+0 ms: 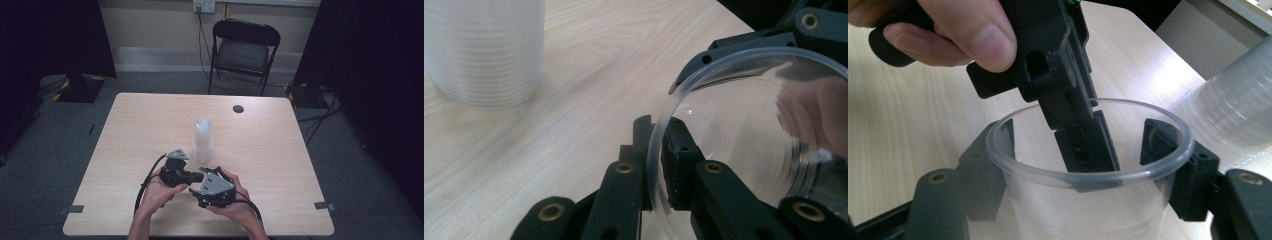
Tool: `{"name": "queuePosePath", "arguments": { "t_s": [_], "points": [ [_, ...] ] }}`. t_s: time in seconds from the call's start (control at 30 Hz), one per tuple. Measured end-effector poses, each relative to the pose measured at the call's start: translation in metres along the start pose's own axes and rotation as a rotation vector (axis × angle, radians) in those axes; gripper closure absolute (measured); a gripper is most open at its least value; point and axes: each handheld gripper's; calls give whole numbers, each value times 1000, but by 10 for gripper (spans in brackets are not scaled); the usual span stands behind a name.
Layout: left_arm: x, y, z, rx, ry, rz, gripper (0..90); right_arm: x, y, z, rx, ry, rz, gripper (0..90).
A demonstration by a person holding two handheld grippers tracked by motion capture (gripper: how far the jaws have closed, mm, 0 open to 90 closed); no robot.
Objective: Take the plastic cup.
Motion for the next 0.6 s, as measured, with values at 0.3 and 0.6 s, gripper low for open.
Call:
{"name": "queuePosePath", "arguments": {
  "t_s": [0.3, 0.6],
  "points": [
    [3, 0, 2, 27, -15, -50, 801, 2, -2, -6, -57, -18, -28, 299],
    [9, -5, 2, 6, -29, -111, 765, 1, -5, -6, -83, -29, -23, 301]
  ]
}}
Point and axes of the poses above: each handheld gripper's, and its own axes: x roughly backward along the jaws, y roughly out of its top, z roughly to its left, and after that the axes turned 11 degrees about x, right-handed
